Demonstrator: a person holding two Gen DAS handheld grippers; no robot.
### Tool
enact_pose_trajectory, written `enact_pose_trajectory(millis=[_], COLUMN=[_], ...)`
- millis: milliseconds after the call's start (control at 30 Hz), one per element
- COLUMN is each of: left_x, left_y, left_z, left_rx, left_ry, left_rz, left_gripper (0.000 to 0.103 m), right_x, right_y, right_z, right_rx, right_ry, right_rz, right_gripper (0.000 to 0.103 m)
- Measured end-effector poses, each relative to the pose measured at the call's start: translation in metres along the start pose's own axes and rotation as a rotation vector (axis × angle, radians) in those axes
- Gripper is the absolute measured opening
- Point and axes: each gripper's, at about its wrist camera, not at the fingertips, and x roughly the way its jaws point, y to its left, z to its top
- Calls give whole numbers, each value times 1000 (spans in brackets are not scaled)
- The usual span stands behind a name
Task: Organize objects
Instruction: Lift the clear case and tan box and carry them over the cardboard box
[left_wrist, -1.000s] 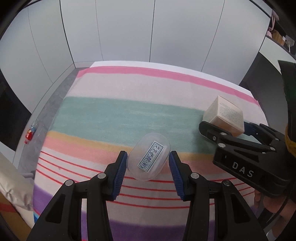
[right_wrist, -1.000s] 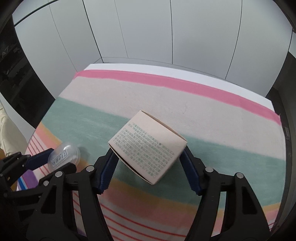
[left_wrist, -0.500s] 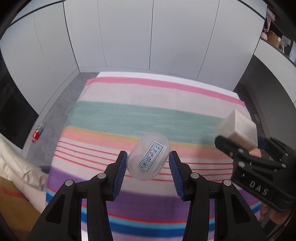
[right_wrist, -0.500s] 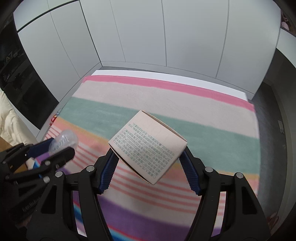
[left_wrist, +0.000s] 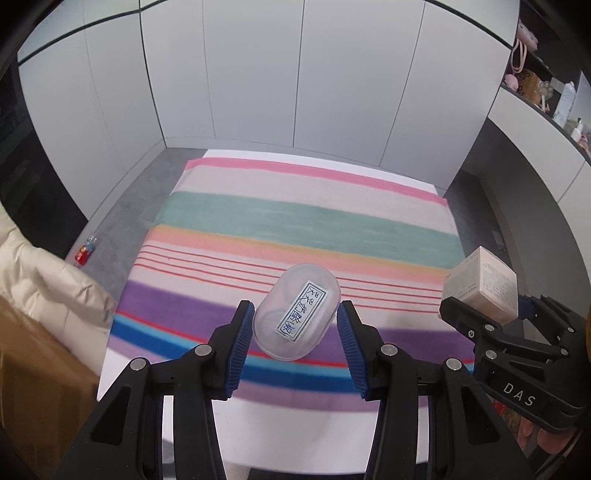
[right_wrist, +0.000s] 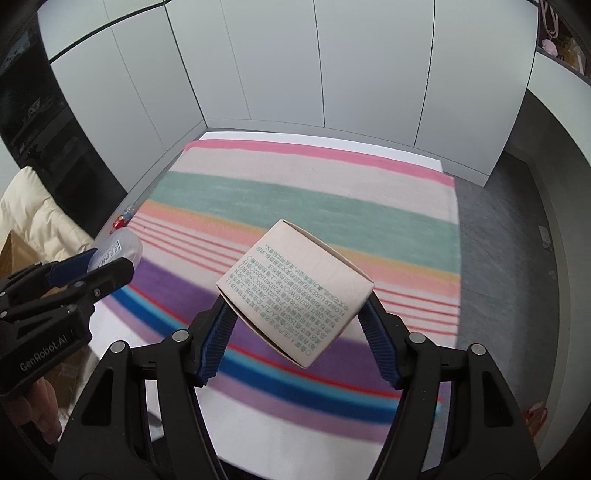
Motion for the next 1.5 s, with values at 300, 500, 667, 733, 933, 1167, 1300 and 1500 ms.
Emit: enact_pose_trajectory(millis=[300, 500, 667, 733, 933, 1167, 1300, 1500], left_x=[-49, -66, -79, -84, -95, -102, -101, -104], left_y=[-14, -13, -5, 3, 22, 38, 47, 60], left_z=[-29, -46, -51, -53, -57, -61, -63, -64], left_rx=[-35, -70, -94, -119, -154, -168, -182, -201], left_ry=[-36, -38, -69, -81, -101, -112, -116, -125], left_rz=[12, 35, 72, 82, 116, 142, 153, 162], left_gripper=[47, 47, 47, 47, 47, 47, 47, 47], right_x=[-66, -85, -96, -95, -95, -90, -87, -87], right_y=[10, 23, 41, 45, 55, 78, 99, 122], right_z=[-20, -22, -18, -18, -7, 4, 5, 8], right_rx=[-76, -103, -192, -199, -203, -245, -282, -317], right_ry=[9, -5, -58, -54, -71, -81, -81, -89], right_rz=[-1, 60, 52, 66, 93, 113, 131, 148], right_gripper=[69, 69, 69, 69, 69, 69, 69, 69])
